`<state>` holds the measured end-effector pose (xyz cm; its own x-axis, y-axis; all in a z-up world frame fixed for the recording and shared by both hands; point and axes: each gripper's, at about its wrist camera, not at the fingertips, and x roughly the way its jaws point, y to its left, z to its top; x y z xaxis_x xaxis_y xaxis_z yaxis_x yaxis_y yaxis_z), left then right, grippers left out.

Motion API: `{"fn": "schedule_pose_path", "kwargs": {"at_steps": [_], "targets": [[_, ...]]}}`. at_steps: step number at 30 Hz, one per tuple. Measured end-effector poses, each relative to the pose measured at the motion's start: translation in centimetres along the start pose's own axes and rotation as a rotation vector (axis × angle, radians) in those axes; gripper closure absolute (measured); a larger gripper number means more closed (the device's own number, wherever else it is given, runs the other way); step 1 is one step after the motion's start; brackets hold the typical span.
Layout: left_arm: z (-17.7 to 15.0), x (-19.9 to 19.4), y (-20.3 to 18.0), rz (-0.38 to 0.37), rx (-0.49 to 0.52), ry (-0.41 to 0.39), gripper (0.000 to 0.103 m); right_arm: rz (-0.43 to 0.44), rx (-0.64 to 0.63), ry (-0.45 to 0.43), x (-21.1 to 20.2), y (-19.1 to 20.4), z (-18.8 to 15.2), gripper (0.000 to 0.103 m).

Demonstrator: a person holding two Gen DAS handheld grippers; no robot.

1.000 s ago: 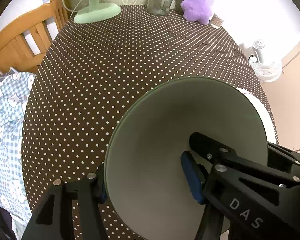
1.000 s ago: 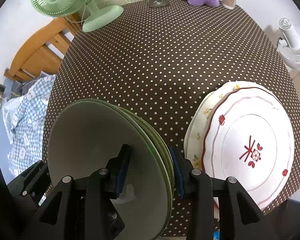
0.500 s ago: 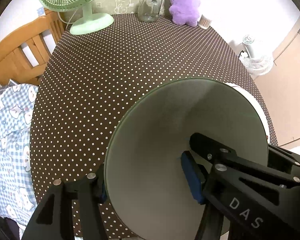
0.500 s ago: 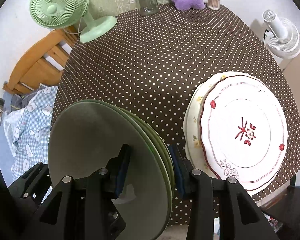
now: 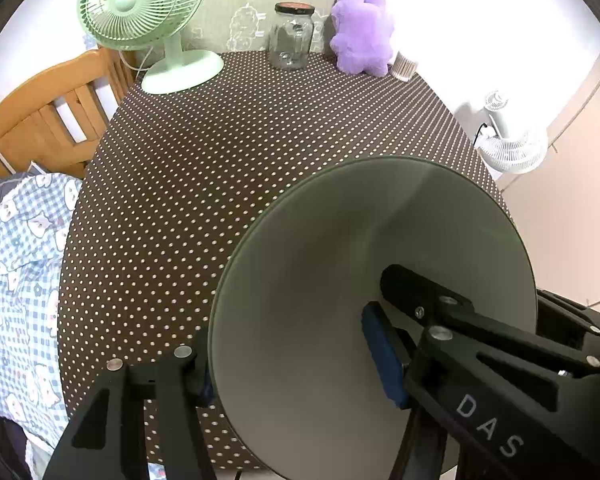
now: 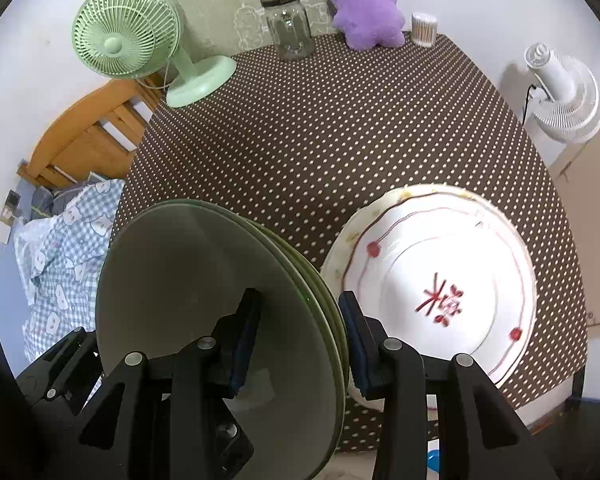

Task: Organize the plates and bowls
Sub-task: 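Carry the nested bowls over the plate stack and lower them onto it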

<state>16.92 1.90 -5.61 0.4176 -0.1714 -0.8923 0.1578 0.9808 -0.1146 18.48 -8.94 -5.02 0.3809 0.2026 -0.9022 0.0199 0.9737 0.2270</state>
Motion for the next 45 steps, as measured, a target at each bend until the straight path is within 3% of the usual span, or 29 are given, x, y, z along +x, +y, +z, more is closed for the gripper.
{"fn": "schedule_pose_path", "kwargs": {"at_steps": [14,29,37,45], "targets": [[1.3,1.3,-5.2,0.004,-0.024,-0.005,0.041,0.002,-0.028,-0.001,-1.6,-5.5,1.2,0.059],[1.8,4.8,-10.9,0.010,-0.056,0.058,0.041,0.005,-0.029,0.063,-0.3,-12.0,2.3,0.059],[1.6,6.6,-12.0,0.041,-0.099,0.108,0.041,0.037,-0.043,0.126,1.5,-14.0,2.6,0.059],[1.7,7.0,-12.6,0.059,-0.109,0.095,0.041,0.051,-0.068,0.127,2.1,-14.6,3.1,0.059]]}}
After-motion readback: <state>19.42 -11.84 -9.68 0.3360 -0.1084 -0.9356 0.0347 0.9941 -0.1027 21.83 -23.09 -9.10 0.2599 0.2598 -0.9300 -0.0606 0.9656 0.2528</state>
